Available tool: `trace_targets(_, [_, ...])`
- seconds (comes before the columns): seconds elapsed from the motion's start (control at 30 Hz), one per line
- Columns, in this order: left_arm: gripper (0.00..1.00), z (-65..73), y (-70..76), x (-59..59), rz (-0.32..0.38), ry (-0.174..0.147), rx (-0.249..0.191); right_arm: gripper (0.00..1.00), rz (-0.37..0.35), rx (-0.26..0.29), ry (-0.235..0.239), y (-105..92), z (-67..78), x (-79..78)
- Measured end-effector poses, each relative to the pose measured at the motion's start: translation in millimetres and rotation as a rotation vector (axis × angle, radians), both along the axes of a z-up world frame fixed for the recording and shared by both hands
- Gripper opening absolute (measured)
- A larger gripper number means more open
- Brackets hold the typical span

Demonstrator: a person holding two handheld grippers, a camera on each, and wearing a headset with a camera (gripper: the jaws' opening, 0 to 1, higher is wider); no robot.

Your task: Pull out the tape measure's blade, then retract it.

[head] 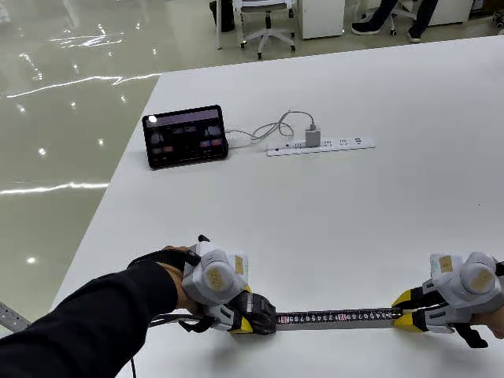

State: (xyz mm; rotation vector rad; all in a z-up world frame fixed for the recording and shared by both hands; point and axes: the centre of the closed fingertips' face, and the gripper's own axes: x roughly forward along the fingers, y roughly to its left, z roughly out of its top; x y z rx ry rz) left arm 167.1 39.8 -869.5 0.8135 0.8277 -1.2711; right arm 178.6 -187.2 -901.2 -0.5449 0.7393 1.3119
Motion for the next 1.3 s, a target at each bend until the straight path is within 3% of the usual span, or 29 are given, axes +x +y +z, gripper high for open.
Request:
trace_targets(0.13, [0.31, 0.2, 0.1, -1.4, -0.012, -0.015, -0.002, 0.1, -0.001, -0.002, -0.002, -2.3, -0.1, 0.6])
trace_targets(0.3, [0.31, 1.1, 0.0, -0.8, -0.006, -0.02, -0.034, 0.1, -0.004, -0.001, -0.001, -3.5, -0.1, 0.7])
trace_targets(0.83, [0.31, -0.5, -0.2, 0.5, -0.011, -0.004, -0.01, 0.1, -0.011, -0.009, -0.003, -12.3, 0.6, 0.3])
trace_targets(1.3, [0.31, -0.5, -0.8, 0.1, -0.013, -0.008, -0.01, 0.1, -0.014, -0.012, 0.003, -18.3, 1.4, -0.6])
